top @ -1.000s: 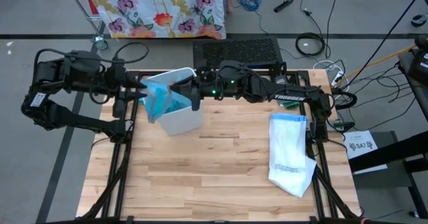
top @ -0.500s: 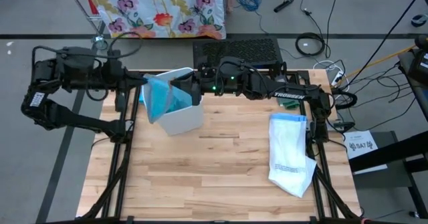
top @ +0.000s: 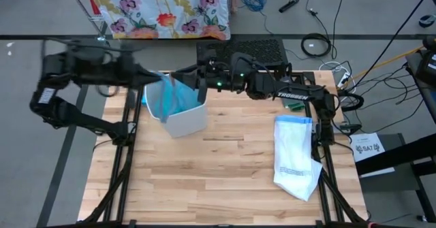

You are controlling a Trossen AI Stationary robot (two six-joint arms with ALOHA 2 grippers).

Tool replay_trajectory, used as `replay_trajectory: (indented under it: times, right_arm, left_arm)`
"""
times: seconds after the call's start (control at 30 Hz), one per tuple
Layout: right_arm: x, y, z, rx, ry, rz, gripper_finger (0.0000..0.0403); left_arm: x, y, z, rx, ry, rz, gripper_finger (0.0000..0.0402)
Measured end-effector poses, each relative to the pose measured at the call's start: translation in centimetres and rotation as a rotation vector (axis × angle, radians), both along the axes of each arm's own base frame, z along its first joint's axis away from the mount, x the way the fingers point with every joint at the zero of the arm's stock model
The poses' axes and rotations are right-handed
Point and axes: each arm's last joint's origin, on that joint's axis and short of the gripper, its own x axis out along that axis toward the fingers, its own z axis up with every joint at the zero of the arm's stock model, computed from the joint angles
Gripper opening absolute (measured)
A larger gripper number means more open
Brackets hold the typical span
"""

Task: Place trash/remove bag and relplace
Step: Remove the blue trash bag from the white trash bin

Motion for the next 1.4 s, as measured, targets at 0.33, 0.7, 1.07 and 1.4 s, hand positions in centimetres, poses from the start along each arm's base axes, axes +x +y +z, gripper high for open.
replay_trajectory:
  times: [0.33,0.7,1.07,1.4]
  right_arm:
    - [0.1,0.3,-0.3,-0.022,0.023,0.006,0.0000]
    - [0.2,0.5,-0.8,0.003,0.079,0.017,0.0000]
    - [0.3,0.5,-1.0,0.022,0.102,0.020,0.0000]
    - [0.2,0.4,-0.6,0.039,0.062,-0.007,0.0000]
  left_arm:
    - [1.2,0.3,-0.4,-0.019,0.030,0.017,0.0028]
    - [-0.1,0.0,-0.8,-0.059,0.075,0.044,0.0098]
    - [-1.2,-0.1,-1.1,-0.058,0.122,0.061,0.0107]
    - [-2.3,-0.3,-0.7,-0.050,0.082,0.060,0.0108]
